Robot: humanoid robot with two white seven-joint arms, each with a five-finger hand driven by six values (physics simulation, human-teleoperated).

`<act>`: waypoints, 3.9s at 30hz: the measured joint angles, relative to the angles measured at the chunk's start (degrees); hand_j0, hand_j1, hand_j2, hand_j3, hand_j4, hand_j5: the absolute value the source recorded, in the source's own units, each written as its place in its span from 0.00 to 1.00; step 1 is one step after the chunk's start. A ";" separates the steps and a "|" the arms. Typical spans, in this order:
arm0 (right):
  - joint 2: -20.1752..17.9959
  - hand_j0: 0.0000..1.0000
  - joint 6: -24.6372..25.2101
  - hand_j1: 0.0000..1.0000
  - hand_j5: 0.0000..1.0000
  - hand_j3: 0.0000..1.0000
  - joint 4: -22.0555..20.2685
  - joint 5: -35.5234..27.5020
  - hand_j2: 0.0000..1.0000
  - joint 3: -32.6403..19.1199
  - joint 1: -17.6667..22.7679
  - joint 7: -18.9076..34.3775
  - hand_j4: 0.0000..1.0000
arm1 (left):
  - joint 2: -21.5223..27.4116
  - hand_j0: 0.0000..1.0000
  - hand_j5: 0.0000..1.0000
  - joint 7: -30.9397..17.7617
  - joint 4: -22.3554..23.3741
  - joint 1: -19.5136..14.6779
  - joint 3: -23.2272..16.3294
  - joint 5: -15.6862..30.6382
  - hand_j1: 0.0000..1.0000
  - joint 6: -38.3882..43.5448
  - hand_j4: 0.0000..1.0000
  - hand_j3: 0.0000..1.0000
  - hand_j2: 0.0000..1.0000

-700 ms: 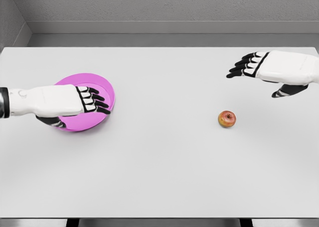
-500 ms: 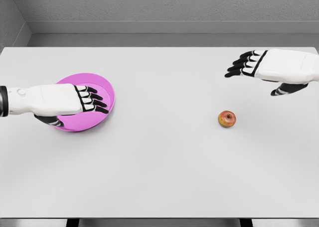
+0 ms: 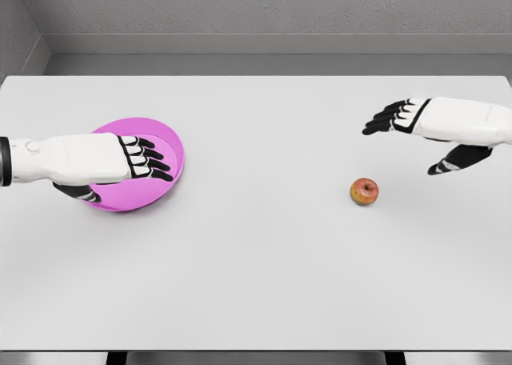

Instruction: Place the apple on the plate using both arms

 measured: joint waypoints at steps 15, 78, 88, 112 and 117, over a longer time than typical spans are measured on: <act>5.74 1.00 2.94 1.00 1.00 1.00 9.39 -0.47 1.00 8.46 -0.53 0.00 1.00 | 0.09 1.00 1.00 0.03 -0.32 0.53 0.36 0.09 1.00 0.00 1.00 1.00 1.00; 14.86 0.71 3.10 0.71 0.71 0.71 19.05 3.00 0.71 12.48 -1.32 0.00 0.71 | 0.91 1.00 1.00 0.12 -0.35 0.79 1.35 0.11 1.00 0.00 1.00 1.00 1.00; 15.74 0.50 2.96 0.50 0.50 0.50 20.32 3.44 0.50 12.60 -1.58 0.00 0.50 | 0.91 1.00 1.00 0.12 -0.35 0.79 1.36 0.11 1.00 0.00 1.00 1.00 1.00; 30.07 0.68 3.02 0.68 0.68 0.68 18.57 4.08 0.68 14.54 -10.64 0.00 0.68 | 0.90 1.00 1.00 0.12 -0.35 0.79 1.34 0.11 1.00 0.00 1.00 1.00 1.00; 25.34 1.00 0.68 1.00 1.00 1.00 21.35 4.65 1.00 -2.30 -3.87 0.00 1.00 | 0.84 1.00 1.00 0.12 -0.36 0.79 1.37 0.08 1.00 0.00 1.00 1.00 1.00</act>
